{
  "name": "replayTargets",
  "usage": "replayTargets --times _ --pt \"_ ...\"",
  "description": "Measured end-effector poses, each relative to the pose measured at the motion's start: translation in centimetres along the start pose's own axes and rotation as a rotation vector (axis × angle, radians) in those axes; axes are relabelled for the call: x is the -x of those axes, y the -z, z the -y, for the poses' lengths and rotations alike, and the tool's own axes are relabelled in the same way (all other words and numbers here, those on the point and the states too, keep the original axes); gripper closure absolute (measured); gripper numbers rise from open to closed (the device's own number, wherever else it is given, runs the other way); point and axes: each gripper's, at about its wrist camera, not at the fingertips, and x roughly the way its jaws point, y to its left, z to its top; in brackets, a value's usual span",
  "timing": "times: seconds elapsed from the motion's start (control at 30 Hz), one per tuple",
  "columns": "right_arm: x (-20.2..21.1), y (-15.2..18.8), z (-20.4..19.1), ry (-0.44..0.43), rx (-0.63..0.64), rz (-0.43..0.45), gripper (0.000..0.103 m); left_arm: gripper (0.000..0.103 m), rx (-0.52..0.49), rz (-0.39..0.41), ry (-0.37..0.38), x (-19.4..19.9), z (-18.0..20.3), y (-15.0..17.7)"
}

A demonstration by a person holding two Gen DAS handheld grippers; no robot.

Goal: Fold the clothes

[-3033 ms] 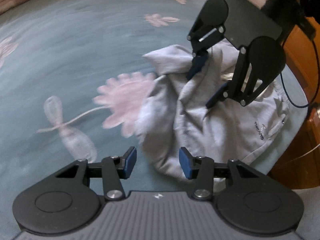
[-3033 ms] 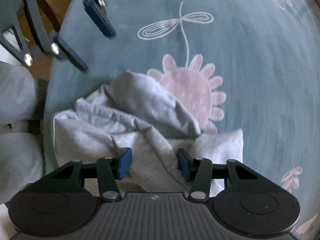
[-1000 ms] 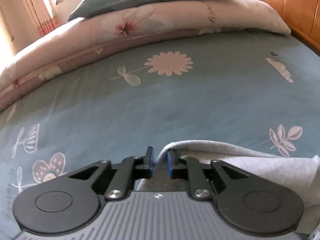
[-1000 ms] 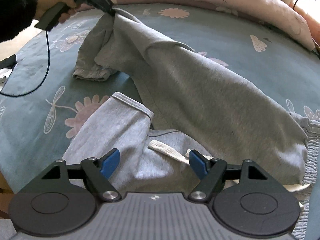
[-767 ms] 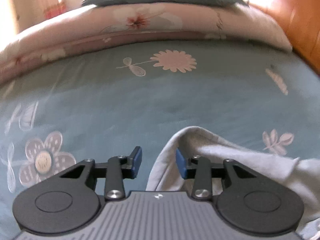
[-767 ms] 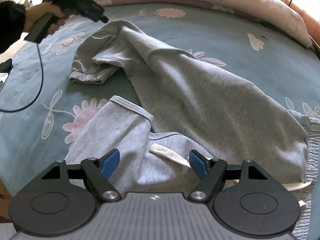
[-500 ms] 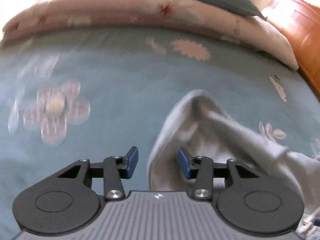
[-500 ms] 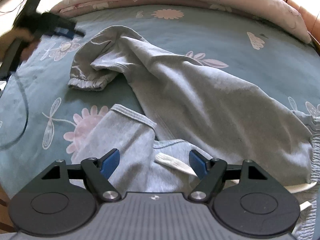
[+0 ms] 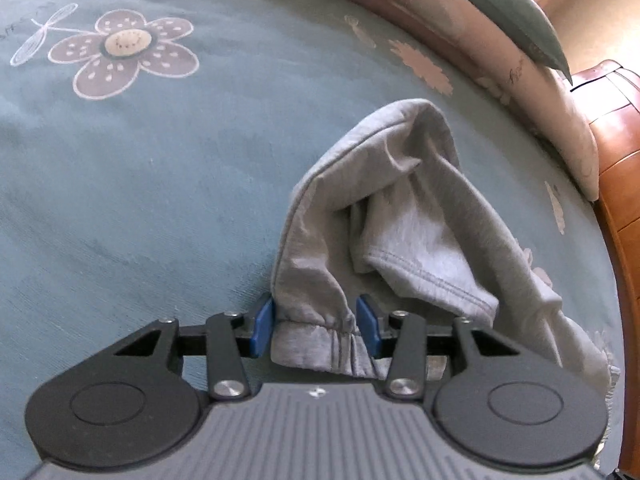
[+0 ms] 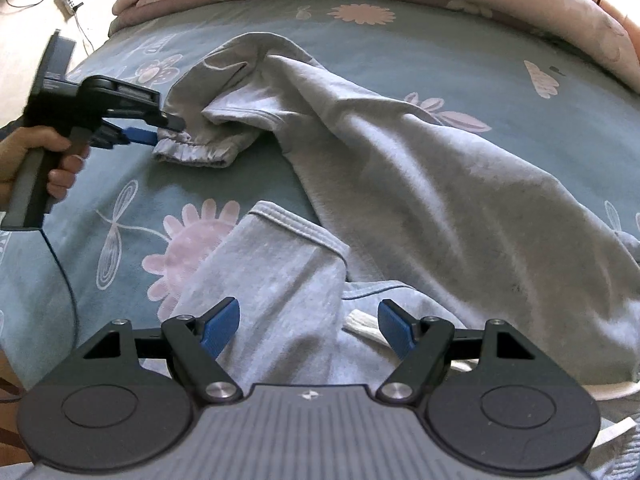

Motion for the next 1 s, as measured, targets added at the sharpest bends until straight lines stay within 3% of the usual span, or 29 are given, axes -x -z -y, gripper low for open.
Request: replayTargets --times 0.17,0.3,0.43,0.53,0.67,0.83,1.0 --pt "-0.4 0.2 -0.1 -0.006 -0.015 -0.011 0.023 0.06 -0.043 0.007 -0.011 -0.3 0.7 1.0" --pt "-0.5 0.3 -0.1 -0.004 -0.024 -0.012 0.023 0.077 -0.096 -0.008 -0.044 -0.2 1.6 0.6" --pt "-0.4 0.5 0.2 0.002 -0.032 -0.012 0.023 0.082 -0.204 0.028 -0.094 1.3 2.9 -0.8" --pt "-0.3 0.6 0.5 0.008 -0.036 -0.01 0.023 0.082 -0.257 0.079 -0.122 3.1 3.0 -2.9" --pt "-0.2 0.6 1.0 0.016 -0.044 -0.004 0.023 0.082 -0.339 0.138 -0.224 4.3 2.4 -6.4" --pt "-0.2 0.6 1.0 0.017 -0.041 -0.004 0.023 0.074 -0.389 0.131 -0.335 2.6 1.7 -10.0" --pt "-0.3 0.6 0.9 0.015 -0.032 -0.011 0.023 0.068 -0.406 0.124 -0.366 1.7 1.4 -9.9"
